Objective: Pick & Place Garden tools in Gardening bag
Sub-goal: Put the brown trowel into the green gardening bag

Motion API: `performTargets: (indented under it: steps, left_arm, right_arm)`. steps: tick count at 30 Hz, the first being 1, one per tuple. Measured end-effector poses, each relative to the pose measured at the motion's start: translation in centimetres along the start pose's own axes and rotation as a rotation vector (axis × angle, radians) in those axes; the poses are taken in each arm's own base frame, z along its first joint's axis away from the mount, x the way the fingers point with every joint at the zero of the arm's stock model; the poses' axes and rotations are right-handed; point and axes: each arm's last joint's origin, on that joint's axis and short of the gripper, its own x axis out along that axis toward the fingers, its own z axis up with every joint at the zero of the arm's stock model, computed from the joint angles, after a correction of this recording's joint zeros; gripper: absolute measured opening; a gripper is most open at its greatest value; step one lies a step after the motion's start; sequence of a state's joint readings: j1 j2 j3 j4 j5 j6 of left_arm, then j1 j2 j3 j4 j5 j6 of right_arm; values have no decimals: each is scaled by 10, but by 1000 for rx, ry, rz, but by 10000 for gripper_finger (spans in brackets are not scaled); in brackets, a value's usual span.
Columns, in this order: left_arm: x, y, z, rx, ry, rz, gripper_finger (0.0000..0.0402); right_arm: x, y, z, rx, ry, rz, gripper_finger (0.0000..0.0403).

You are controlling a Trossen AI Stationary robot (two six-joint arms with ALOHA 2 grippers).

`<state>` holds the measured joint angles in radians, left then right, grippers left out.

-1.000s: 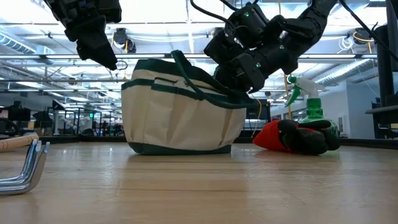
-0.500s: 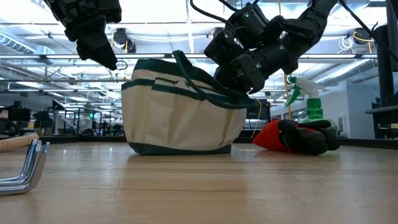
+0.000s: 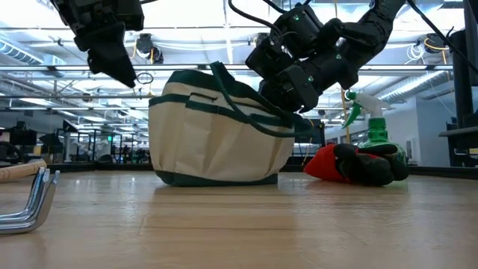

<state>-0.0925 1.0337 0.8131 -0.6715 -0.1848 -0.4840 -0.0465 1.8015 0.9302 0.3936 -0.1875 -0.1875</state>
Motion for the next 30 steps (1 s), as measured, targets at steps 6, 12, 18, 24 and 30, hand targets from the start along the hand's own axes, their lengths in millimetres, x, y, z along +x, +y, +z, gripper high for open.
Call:
performTargets:
  steps: [6, 12, 18, 24, 30]
  left_arm:
    - [0, 4, -8, -98, 79, 47, 145]
    - [0, 7, -16, -192, 136, 86, 145]
    - [6, 6, -32, -299, 203, 106, 145]
    - [14, 6, -49, -373, 248, 139, 145]
    - [16, 5, -60, -397, 284, 165, 145]
  right_arm:
    - [1, 2, 7, -20, -73, -9, 171]
    - [0, 2, 11, -35, -115, -16, 163]
    - [1, 5, 13, -55, -124, -9, 163]
    - [1, 11, 21, -96, -199, -8, 163]
    - [0, 11, 23, -101, -217, -8, 164]
